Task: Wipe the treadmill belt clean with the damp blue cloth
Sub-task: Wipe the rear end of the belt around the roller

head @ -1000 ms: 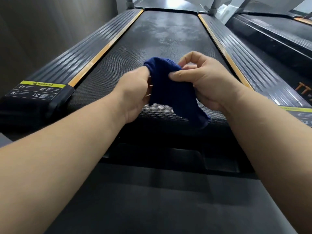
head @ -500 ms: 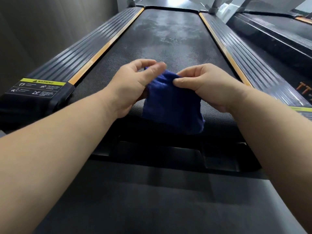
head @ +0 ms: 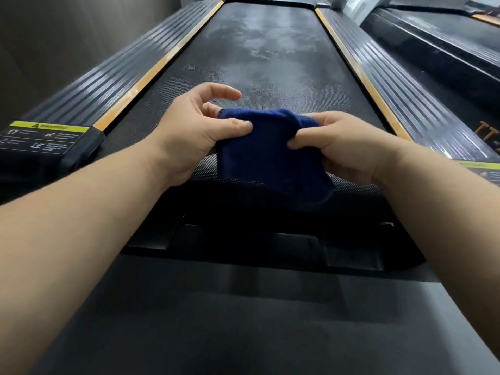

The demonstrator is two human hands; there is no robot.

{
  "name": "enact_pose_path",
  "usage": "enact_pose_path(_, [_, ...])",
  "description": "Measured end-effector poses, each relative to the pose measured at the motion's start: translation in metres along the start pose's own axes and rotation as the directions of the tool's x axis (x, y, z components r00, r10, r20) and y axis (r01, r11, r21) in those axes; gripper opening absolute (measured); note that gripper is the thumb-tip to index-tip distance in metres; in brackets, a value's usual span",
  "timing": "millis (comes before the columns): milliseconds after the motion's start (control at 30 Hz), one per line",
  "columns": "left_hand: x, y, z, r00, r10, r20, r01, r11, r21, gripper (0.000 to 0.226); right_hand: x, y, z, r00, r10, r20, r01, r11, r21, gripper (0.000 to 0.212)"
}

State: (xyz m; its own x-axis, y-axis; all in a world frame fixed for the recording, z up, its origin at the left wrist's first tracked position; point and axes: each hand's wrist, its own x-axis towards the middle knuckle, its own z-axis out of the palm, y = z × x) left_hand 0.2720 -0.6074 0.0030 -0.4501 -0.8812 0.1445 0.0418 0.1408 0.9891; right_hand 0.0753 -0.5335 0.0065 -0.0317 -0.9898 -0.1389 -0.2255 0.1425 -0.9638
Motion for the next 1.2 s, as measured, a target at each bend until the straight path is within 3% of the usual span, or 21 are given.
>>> enact_pose_path(133, [0.002,-0.004,0.016,0.959,-0.239,0.153,0.245,0.969,-0.022,0.063,-0.002,0.013,-0.007,0.992,0.019,-0.128,0.002,0.987,0.164,0.018])
enact_pose_path(233, [-0.005,-0.003,0.035,0.886,-0.388,0.255,0.385,0.921,0.064,0.036,-0.021,0.017,-0.023,0.99,0.118,-0.082,-0.092,0.958,0.272,0.031])
enact_pose_path(300, [-0.009,0.0,0.052,0.885,-0.42,0.2,0.426,0.905,0.016,0.026,-0.043,0.017,-0.041,0.974,0.227,0.001,-0.214,0.914,0.344,0.054])
enact_pose_path(333, [-0.011,0.004,0.063,0.881,-0.447,0.158,0.454,0.891,-0.013,0.023,-0.055,0.017,-0.05,0.961,0.276,0.025,-0.266,0.893,0.364,0.056])
enact_pose_path(400, [-0.015,0.016,0.086,0.855,-0.508,0.103,0.512,0.859,-0.015,0.019,-0.08,0.014,-0.064,0.94,0.342,0.003,-0.321,0.879,0.354,0.035])
enact_pose_path(467, [-0.019,0.031,0.111,0.823,-0.552,0.133,0.559,0.829,-0.013,0.018,-0.104,0.008,-0.077,0.916,0.389,-0.099,-0.325,0.862,0.39,0.014])
enact_pose_path(667, [-0.036,0.094,0.2,0.697,-0.687,0.204,0.698,0.716,0.028,0.016,-0.19,-0.02,-0.121,0.802,0.509,-0.313,-0.238,0.752,0.614,0.02])
enact_pose_path(767, [-0.054,0.124,0.25,0.62,-0.738,0.267,0.731,0.667,0.146,0.015,-0.254,-0.037,-0.144,0.695,0.585,-0.418,-0.232,0.733,0.639,0.032])
enact_pose_path(867, [-0.082,0.149,0.298,0.543,-0.752,0.375,0.718,0.647,0.257,0.024,-0.323,-0.046,-0.157,0.557,0.673,-0.487,-0.247,0.694,0.677,0.026])
enact_pose_path(1067, [-0.15,0.174,0.383,0.376,-0.732,0.568,0.565,0.667,0.486,0.034,-0.462,-0.032,-0.145,0.26,0.777,-0.573,-0.127,0.616,0.777,0.026])
enact_pose_path(1200, [-0.221,0.159,0.447,0.265,-0.756,0.598,0.47,0.643,0.604,0.012,-0.552,0.003,-0.133,0.076,0.836,-0.544,-0.122,0.549,0.827,0.023])
